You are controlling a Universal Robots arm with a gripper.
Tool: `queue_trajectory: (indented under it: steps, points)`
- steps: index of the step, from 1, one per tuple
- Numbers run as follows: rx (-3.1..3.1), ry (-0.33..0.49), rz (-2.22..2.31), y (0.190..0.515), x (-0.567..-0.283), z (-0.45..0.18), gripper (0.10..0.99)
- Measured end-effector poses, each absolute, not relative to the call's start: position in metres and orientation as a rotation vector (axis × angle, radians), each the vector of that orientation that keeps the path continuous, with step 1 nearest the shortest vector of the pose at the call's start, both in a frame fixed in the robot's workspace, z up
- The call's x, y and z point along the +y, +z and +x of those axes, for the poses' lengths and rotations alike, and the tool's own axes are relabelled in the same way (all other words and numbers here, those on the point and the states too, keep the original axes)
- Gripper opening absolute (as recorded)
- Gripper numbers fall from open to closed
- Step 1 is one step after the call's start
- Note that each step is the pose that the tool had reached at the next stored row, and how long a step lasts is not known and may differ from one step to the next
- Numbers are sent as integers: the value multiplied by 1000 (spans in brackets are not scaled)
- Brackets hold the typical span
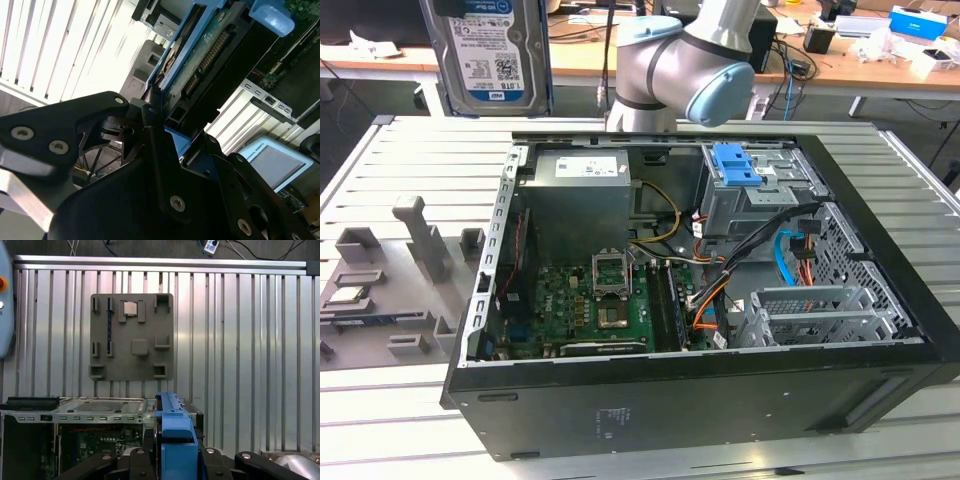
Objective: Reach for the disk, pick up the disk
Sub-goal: 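Pick up the disk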
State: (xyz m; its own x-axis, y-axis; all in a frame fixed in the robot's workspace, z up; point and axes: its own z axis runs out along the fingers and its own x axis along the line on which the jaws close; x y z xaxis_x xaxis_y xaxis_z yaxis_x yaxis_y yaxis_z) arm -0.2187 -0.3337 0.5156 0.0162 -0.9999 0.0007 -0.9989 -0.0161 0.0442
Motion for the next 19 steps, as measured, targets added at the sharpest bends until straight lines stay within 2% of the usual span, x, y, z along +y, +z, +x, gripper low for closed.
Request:
queue_trajectory:
  steps: [19]
  points:
    - [-2181, -47, 2216, 501, -334, -206, 369]
